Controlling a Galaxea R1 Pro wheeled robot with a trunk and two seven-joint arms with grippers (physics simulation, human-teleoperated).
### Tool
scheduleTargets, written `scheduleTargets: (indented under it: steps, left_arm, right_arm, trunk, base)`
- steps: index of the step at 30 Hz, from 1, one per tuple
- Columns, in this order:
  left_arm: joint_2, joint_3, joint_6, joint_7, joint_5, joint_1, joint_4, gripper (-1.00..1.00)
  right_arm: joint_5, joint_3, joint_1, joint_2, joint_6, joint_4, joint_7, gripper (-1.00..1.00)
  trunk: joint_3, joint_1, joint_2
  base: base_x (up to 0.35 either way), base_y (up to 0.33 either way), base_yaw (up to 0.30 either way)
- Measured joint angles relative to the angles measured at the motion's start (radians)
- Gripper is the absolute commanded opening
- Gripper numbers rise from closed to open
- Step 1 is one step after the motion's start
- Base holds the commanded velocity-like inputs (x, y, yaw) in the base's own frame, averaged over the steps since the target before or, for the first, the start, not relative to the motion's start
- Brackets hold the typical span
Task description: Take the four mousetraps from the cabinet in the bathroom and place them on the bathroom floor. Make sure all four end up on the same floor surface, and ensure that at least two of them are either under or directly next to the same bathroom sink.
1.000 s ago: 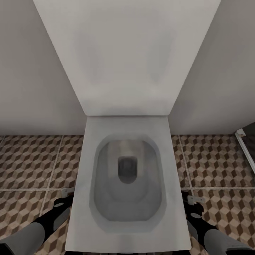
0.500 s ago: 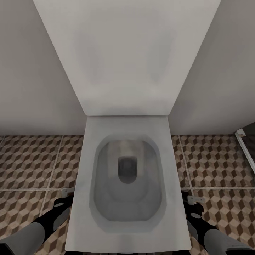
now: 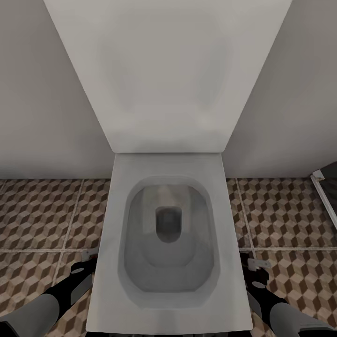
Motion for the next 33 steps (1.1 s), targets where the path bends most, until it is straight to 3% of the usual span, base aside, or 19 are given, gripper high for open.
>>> scheduleTargets:
  steps: [8,33]
  left_arm:
    - [0.001,0.002,0.000,0.001,-0.002,0.000,0.004,1.00]
    - [0.005,0.002,0.002,0.000,-0.001,-0.001,0.009,1.00]
  right_arm:
    - [0.001,0.000,0.000,-0.001,-0.002,-0.004,0.000,1.00]
    - [0.003,0.000,0.000,0.000,-0.002,-0.001,0.000,1.00]
  trunk:
    - [0.000,0.000,0.000]
    - [0.000,0.001,0.000]
  base:
    - [-0.148,0.000,0.000]
    - [-0.339,0.000,0.000]
